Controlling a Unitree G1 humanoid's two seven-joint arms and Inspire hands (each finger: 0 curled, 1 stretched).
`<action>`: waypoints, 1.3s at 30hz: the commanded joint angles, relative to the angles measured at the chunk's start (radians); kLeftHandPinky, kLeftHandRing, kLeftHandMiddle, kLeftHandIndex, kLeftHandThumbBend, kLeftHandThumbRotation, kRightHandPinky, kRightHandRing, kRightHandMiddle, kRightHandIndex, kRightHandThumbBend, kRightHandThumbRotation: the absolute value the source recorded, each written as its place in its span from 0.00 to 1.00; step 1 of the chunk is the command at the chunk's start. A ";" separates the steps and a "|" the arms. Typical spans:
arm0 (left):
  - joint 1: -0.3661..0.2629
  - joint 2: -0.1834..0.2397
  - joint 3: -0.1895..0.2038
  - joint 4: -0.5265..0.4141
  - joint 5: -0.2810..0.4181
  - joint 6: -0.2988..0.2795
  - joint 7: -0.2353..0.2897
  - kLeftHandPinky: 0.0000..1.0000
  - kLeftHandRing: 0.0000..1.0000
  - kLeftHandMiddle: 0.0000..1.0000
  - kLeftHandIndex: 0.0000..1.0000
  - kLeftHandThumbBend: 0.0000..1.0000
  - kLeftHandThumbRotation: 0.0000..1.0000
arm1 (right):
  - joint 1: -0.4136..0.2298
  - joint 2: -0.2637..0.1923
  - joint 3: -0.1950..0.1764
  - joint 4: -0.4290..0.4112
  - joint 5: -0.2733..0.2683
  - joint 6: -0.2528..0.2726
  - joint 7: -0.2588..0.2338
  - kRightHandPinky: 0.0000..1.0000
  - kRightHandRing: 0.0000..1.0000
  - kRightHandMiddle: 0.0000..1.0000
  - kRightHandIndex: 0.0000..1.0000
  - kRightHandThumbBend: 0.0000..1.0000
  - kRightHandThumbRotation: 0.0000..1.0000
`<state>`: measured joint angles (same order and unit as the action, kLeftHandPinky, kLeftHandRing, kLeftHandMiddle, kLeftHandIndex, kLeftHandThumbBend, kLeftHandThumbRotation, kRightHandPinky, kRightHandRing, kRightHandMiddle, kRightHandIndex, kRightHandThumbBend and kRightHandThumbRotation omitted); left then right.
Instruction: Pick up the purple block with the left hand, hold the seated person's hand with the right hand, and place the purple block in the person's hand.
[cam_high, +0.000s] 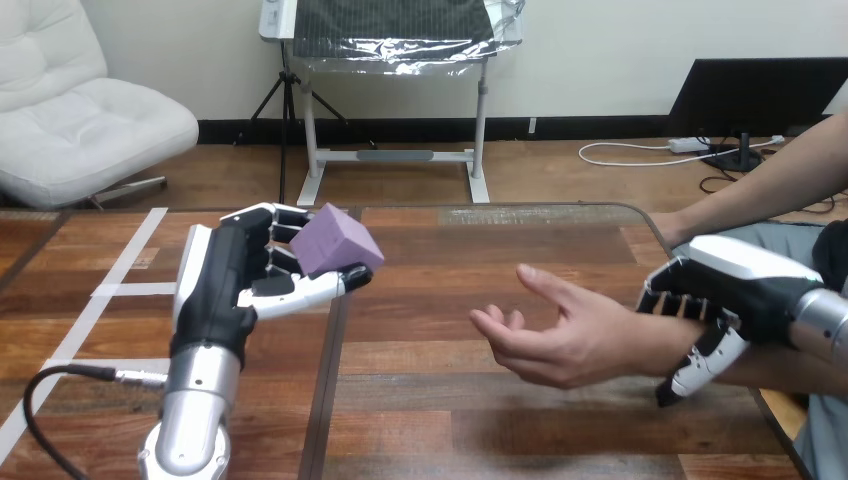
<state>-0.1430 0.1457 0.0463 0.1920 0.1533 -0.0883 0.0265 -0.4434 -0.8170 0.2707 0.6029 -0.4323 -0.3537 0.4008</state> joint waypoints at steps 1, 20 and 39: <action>-0.095 -0.006 -0.014 0.015 -0.004 -0.030 0.004 0.29 0.34 0.39 0.46 0.59 0.00 | -0.046 0.049 -0.005 -0.029 0.006 0.030 0.015 0.42 0.49 0.54 0.58 0.90 0.05; -0.160 -0.026 -0.039 0.087 -0.007 -0.043 0.002 0.28 0.33 0.39 0.46 0.60 0.00 | -0.057 0.073 -0.003 -0.071 0.009 0.050 0.027 0.42 0.48 0.53 0.58 0.92 0.04; -0.229 -0.053 -0.086 0.166 0.018 -0.034 -0.001 0.27 0.33 0.38 0.46 0.61 0.00 | -0.054 0.095 -0.007 -0.130 0.013 0.084 0.045 0.44 0.49 0.54 0.57 0.92 0.06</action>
<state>-0.2743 0.1067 -0.0228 0.3407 0.1676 -0.1000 0.0251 -0.4693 -0.7749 0.2642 0.4991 -0.4308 -0.2833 0.4369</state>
